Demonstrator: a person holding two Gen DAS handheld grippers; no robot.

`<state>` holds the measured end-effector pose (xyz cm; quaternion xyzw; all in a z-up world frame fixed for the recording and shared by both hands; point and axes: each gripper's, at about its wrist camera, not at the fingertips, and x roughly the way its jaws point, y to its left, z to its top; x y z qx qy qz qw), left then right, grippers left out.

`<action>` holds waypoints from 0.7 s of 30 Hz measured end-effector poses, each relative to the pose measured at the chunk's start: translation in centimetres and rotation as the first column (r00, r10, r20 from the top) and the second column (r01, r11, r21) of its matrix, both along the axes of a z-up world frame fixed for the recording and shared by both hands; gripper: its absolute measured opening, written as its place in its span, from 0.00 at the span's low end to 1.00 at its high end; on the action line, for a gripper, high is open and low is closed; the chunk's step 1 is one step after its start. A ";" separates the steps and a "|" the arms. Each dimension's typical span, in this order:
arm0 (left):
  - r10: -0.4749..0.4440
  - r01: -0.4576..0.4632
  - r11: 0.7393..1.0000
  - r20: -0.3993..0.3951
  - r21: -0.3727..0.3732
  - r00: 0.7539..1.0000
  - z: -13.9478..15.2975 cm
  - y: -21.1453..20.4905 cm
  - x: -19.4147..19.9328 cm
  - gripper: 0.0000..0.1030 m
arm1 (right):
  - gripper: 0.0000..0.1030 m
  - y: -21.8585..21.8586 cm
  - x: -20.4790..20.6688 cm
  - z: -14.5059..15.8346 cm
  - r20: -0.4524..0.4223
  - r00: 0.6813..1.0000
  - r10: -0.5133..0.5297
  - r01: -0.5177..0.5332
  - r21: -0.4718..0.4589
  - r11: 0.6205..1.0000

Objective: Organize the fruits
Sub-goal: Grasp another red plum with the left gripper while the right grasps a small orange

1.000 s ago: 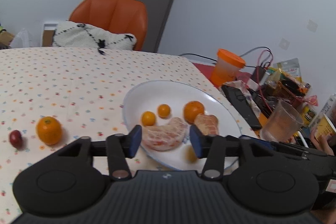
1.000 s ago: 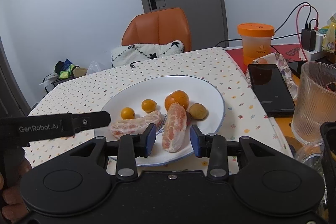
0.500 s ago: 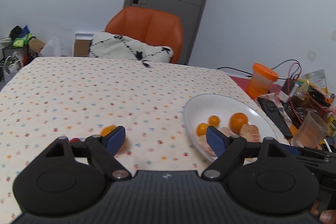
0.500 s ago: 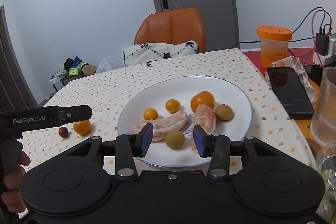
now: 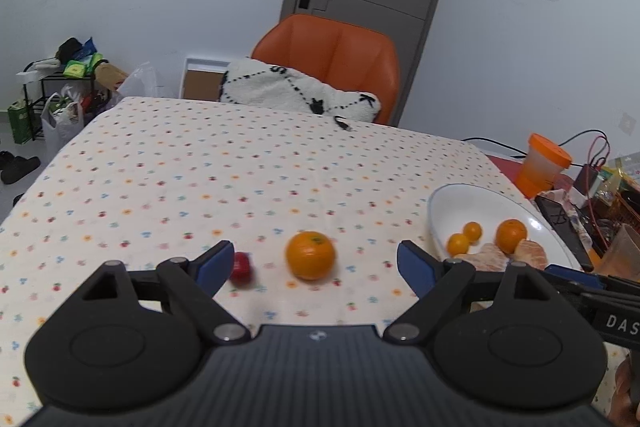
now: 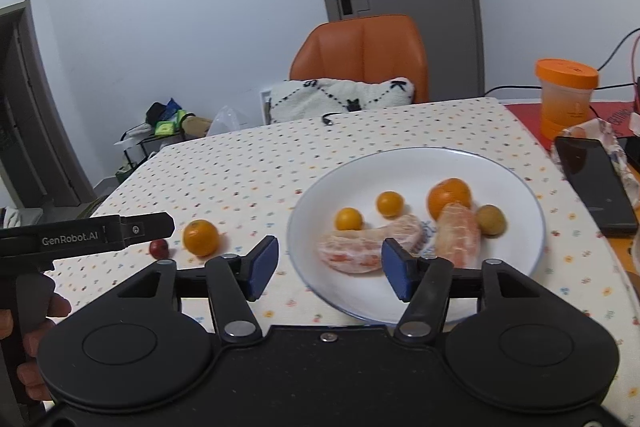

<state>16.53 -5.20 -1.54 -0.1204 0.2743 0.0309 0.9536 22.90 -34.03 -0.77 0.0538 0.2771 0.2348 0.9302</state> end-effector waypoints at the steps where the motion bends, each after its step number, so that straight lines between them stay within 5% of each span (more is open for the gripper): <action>1: 0.006 -0.006 1.000 -0.002 -0.001 1.000 0.0 0.3 -0.1 0.85 | 0.59 0.3 0.0 0.0 0.001 1.000 0.006 -0.006 0.000 1.000; 21: 0.051 -0.052 0.999 -0.076 -0.004 0.996 -1.5 4.5 -0.9 0.85 | 0.96 4.9 0.0 0.1 0.006 0.993 0.121 -0.121 -0.002 0.993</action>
